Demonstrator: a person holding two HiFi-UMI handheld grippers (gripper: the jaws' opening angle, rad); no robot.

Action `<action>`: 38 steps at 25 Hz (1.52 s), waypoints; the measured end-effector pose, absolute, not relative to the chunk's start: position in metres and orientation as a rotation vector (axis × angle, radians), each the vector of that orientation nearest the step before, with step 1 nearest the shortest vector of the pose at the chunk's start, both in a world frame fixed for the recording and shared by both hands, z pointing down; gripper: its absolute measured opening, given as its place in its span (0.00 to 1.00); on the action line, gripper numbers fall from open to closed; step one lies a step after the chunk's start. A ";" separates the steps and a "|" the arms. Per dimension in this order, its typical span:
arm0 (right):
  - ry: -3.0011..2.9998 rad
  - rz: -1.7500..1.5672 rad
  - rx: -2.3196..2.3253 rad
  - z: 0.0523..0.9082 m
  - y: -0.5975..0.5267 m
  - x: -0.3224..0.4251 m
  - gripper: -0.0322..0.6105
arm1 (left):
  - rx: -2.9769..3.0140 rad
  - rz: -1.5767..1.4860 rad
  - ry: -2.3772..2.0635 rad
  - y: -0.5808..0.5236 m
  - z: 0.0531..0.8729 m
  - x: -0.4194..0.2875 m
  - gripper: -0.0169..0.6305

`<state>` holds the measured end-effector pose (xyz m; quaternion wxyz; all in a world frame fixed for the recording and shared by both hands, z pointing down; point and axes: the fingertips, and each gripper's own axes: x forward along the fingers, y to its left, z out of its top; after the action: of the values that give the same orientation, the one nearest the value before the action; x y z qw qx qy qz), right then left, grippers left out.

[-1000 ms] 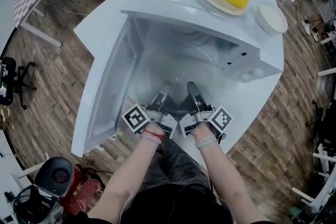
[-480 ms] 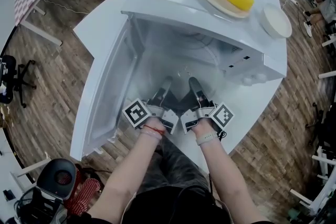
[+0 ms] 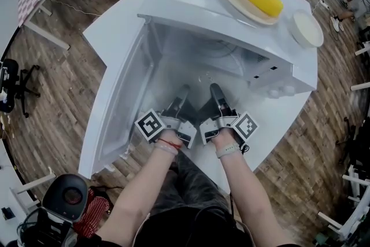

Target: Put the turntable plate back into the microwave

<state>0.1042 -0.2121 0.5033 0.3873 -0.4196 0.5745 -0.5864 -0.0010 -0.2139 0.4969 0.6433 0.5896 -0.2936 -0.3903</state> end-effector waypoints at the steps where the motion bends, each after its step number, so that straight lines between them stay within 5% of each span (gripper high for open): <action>1: 1.461 -1.491 -1.070 0.503 -0.213 0.105 0.11 | 1.344 -0.886 -0.670 -0.213 0.497 -0.001 0.07; 38: 1.435 -1.515 -1.085 0.502 -0.236 0.107 0.11 | 1.436 -0.799 -0.663 -0.185 0.492 0.016 0.08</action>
<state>0.1067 -0.2363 0.5018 0.3845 -0.4260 0.5634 -0.5944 0.0159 -0.1845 0.4919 0.6325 0.6275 -0.2899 -0.3494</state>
